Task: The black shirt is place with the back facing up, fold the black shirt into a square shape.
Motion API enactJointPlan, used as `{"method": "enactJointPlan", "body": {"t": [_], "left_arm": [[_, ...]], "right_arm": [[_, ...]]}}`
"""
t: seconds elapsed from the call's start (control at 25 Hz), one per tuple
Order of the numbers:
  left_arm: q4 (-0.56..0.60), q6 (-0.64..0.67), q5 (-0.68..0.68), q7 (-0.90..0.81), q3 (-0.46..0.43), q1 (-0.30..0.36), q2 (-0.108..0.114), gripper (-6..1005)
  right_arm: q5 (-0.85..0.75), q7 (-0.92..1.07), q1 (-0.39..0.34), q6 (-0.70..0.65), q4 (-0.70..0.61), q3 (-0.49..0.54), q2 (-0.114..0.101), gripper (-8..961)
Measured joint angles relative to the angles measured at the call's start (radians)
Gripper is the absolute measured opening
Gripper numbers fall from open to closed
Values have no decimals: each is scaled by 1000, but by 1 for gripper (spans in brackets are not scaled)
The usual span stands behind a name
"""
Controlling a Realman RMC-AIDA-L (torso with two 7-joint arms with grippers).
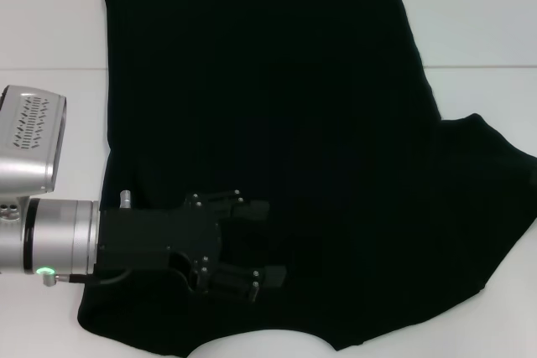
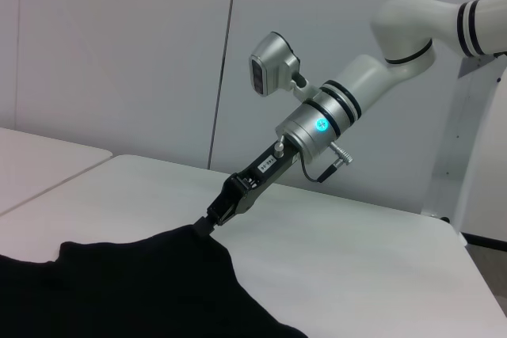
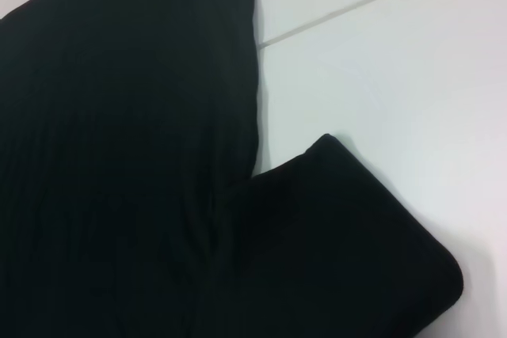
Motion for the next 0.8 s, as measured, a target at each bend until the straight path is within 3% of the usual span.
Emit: {"method": "enactJointPlan", "body": {"t": [0.32, 0.64, 0.8], "left_arm": [[3, 0, 0, -10, 0, -7, 2, 949], [5, -5, 0, -36, -2, -12, 6, 949], [5, -11, 0, -39, -2, -11, 6, 950]], "right_arm": [[33, -8, 89, -48, -3, -24, 5, 4], [-20, 84, 265, -39, 25, -279, 60, 10], [-90, 140, 311, -24, 26, -318, 87, 13]]}}
